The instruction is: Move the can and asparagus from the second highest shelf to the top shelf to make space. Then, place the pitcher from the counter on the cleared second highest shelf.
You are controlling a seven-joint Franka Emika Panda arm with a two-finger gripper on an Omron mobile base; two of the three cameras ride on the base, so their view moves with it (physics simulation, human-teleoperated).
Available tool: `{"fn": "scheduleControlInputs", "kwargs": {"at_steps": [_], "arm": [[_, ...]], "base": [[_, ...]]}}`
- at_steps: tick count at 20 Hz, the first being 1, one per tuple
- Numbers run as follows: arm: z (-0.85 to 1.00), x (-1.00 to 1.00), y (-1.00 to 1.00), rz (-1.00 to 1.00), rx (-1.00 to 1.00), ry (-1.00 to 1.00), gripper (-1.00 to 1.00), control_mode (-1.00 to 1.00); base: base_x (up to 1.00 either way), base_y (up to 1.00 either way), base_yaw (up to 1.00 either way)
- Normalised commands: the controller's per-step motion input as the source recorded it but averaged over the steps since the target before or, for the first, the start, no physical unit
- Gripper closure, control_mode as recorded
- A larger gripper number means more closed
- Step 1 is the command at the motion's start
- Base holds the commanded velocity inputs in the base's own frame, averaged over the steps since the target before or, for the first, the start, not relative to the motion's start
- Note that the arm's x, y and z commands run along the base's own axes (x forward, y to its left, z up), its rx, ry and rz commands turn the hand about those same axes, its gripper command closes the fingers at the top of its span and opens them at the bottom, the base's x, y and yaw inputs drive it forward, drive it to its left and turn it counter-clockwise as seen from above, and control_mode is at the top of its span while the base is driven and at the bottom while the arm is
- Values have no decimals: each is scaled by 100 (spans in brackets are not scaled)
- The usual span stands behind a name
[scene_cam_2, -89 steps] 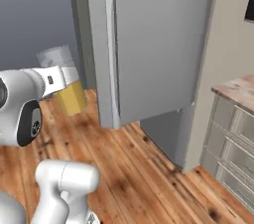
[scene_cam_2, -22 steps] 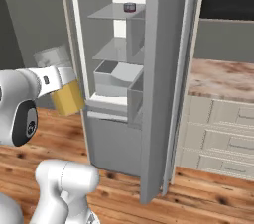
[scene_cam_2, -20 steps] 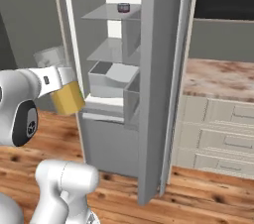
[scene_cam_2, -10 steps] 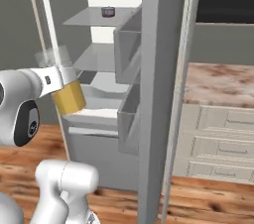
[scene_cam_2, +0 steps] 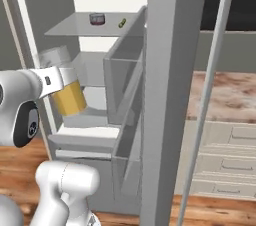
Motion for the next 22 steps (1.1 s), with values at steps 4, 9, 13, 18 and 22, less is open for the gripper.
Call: {"fn": "scheduleControlInputs", "kwargs": {"at_steps": [4,9,13,18,22], "arm": [[0,0,0,0,0,0,100,100],[0,0,0,0,0,0,100,100],[0,0,0,0,0,0,100,100],[0,0,0,0,0,0,100,100],[0,0,0,0,0,0,100,100]], "base": [[45,8,-15],[36,20,-12],[35,26,-12],[43,29,-11],[35,32,-10]]}}
